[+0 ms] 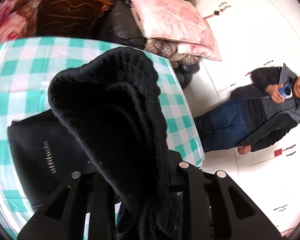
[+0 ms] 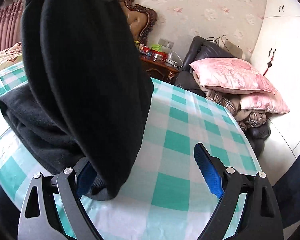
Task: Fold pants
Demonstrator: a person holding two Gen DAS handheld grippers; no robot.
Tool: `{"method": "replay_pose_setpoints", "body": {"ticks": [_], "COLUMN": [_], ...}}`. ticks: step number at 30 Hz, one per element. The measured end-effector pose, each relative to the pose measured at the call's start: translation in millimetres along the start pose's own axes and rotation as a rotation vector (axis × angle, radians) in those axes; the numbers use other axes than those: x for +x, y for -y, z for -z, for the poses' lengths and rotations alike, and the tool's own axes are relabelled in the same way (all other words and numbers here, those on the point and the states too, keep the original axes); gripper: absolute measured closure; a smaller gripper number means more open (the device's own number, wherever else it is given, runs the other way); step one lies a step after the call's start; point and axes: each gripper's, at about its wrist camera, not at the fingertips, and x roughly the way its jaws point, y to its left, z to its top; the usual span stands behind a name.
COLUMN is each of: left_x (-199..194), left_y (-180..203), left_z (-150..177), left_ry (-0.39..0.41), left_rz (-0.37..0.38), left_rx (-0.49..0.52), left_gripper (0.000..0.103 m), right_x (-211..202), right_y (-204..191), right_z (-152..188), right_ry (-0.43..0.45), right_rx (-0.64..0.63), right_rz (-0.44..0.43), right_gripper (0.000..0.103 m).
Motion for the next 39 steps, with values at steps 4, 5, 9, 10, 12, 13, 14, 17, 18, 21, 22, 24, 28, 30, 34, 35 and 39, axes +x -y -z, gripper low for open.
{"method": "replay_pose_setpoints", "body": {"ticks": [4, 5, 9, 10, 12, 13, 14, 17, 18, 21, 22, 24, 28, 30, 34, 35, 39], "left_x": [-8, -7, -4, 1, 7, 7, 7, -1, -5, -20, -25, -32, -47, -49, -40, -36, -15], "left_y": [-57, -65, -108, -120, -135, -147, -151, -138, -128, -85, -68, -48, -43, -60, -116, -132, -185], "left_z": [14, 17, 30, 34, 40, 44, 46, 48, 48, 41, 39, 36, 35, 37, 57, 65, 97], "left_ry": [0.006, 0.009, 0.015, 0.020, 0.032, 0.038, 0.045, 0.070, 0.075, 0.096, 0.107, 0.122, 0.150, 0.154, 0.169, 0.172, 0.180], "left_rz": [0.023, 0.032, 0.070, 0.082, 0.097, 0.109, 0.121, 0.149, 0.149, 0.140, 0.147, 0.142, 0.121, 0.123, 0.150, 0.162, 0.205], "left_rx": [-0.079, -0.090, -0.141, -0.163, -0.191, -0.216, -0.233, -0.202, -0.177, -0.084, -0.057, -0.019, -0.005, -0.037, -0.152, -0.180, -0.270], "left_gripper": [0.080, 0.080, 0.080, 0.080, 0.080, 0.080, 0.080, 0.080, 0.080, 0.081, 0.081, 0.081, 0.081, 0.082, 0.082, 0.082, 0.082], "right_x": [-4, -5, -4, -4, -2, -3, -6, -8, -6, 3, 5, 12, 22, 23, 20, 21, 27], "right_y": [-8, -11, -25, -28, -31, -32, -34, -41, -45, -61, -65, -67, -51, -51, -47, -49, -52], "right_z": [-5, -6, -7, -7, -8, -8, -9, -11, -11, -8, -7, -6, -9, -9, -12, -11, -6], "right_ry": [0.011, 0.013, 0.007, 0.004, -0.008, -0.003, 0.006, 0.013, 0.009, -0.011, -0.008, -0.014, -0.045, -0.044, -0.038, -0.038, -0.060], "right_rx": [-0.032, -0.044, -0.098, -0.108, -0.121, -0.127, -0.136, -0.171, -0.181, -0.227, -0.238, -0.231, -0.178, -0.197, -0.176, -0.187, -0.196], "right_rz": [-0.024, -0.032, -0.043, -0.043, -0.052, -0.052, -0.047, -0.048, -0.051, -0.043, -0.017, 0.067, 0.149, 0.180, 0.201, 0.204, 0.179], "right_gripper": [0.017, 0.017, 0.017, 0.017, 0.017, 0.017, 0.017, 0.015, 0.015, 0.015, 0.015, 0.015, 0.014, 0.014, 0.014, 0.014, 0.014]}}
